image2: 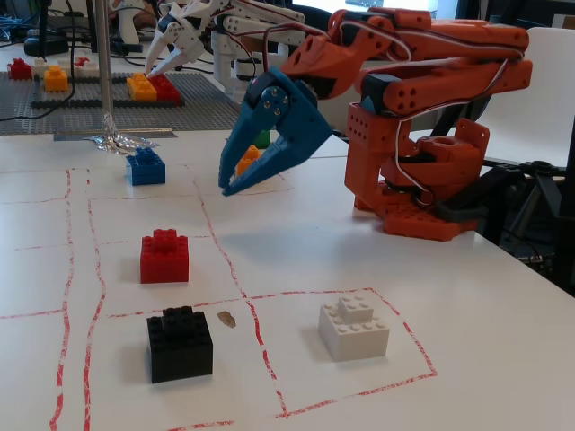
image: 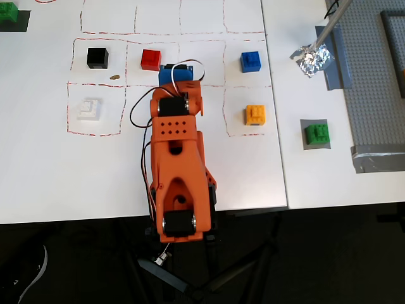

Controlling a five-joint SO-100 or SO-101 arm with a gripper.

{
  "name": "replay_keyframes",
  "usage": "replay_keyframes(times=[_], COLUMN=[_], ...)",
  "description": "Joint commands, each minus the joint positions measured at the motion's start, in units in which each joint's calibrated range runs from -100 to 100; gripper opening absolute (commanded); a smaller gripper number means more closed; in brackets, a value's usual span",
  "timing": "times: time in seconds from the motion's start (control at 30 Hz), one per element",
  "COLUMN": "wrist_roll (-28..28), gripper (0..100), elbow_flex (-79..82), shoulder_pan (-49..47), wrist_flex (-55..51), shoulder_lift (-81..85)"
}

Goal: Grab the block and put it in the grey marker

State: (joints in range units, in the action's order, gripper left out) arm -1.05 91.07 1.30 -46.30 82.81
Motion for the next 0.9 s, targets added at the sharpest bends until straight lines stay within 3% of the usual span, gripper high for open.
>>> replay_keyframes(times=[0.0,0.4,0.87], wrist_roll=[1.0,2.1,1.5], gripper=[0,0,0], elbow_flex=[0.8,7.1,7.6], shoulder_pan=[-1.8,-1.2,-1.5], wrist_flex=[-0.1,-8.1,-8.1], shoulder_lift=[5.0,16.7,16.7])
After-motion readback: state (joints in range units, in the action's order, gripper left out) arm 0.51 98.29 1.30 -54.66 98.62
